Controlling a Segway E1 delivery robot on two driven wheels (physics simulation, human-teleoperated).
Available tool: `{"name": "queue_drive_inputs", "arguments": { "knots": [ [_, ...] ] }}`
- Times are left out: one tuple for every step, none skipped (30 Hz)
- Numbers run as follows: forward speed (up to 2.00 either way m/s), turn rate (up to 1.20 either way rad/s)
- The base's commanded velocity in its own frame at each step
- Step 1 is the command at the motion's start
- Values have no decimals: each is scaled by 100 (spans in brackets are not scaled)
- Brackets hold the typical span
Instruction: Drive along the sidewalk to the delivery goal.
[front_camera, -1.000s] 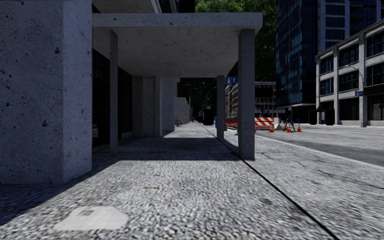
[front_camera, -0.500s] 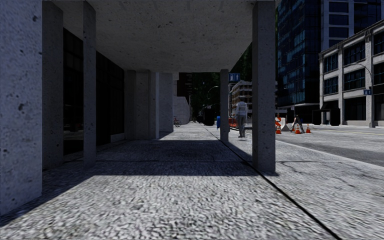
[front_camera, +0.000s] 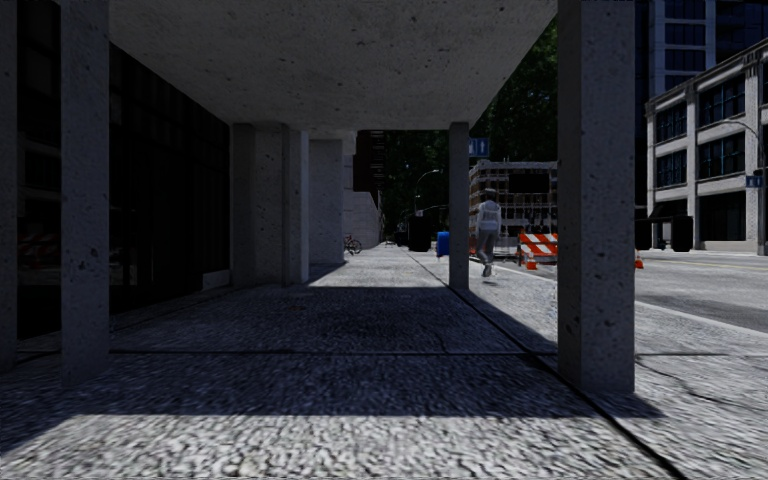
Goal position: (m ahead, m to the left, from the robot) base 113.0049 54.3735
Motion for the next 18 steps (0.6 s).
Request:
{"name": "queue_drive_inputs", "arguments": {
  "knots": [
    [200, 0],
    [200, 0],
    [200, 0],
    [200, 0],
    [200, 0],
    [200, 0],
    [200, 0],
    [200, 0],
    [200, 0],
    [200, 0],
    [200, 0],
    [200, 0],
    [200, 0],
    [200, 0],
    [200, 0],
    [200, 0],
    [200, 0],
    [200, 0]
  ]
}}
